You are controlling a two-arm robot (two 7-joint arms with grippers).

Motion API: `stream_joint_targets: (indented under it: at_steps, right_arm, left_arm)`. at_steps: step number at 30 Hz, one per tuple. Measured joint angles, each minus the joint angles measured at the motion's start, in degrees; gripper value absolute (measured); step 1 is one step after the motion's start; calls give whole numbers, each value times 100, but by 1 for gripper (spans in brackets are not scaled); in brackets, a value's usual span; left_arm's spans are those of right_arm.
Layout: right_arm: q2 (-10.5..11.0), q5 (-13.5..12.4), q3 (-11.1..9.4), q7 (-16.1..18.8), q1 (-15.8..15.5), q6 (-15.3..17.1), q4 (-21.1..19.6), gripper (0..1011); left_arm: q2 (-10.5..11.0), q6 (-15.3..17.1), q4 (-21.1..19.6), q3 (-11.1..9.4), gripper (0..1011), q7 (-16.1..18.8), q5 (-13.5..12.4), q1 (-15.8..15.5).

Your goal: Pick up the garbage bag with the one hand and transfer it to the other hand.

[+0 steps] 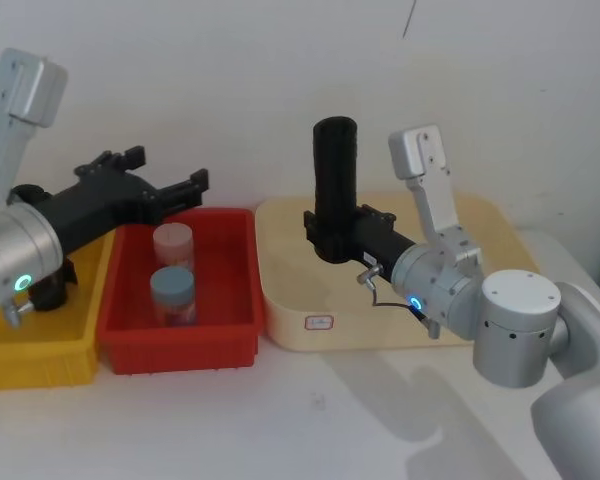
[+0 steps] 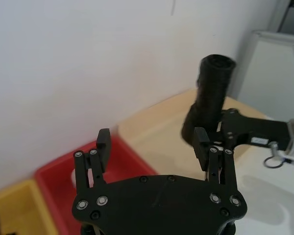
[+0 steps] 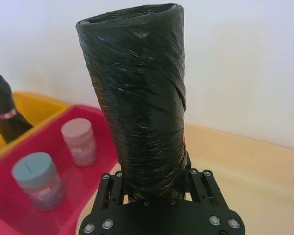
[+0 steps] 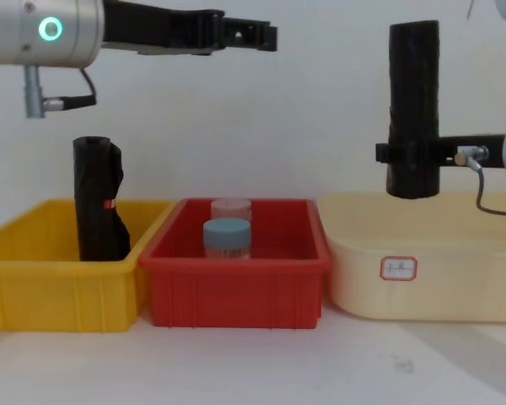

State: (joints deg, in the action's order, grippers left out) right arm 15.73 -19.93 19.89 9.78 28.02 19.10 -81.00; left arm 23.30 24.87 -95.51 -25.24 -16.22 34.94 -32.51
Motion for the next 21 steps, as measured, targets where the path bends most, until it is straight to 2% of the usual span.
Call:
stream_joint_targets:
  at_steps: [11,21]
  right_arm:
    - [56,223,59,-56,56,-19,110,572]
    - [75,309,84,-76,79,-26,157,873]
  left_arm:
    - [108,-18,-96,96,1001,558,-332,208]
    - [80,-16,-89,148,1001,1188,-724,352]
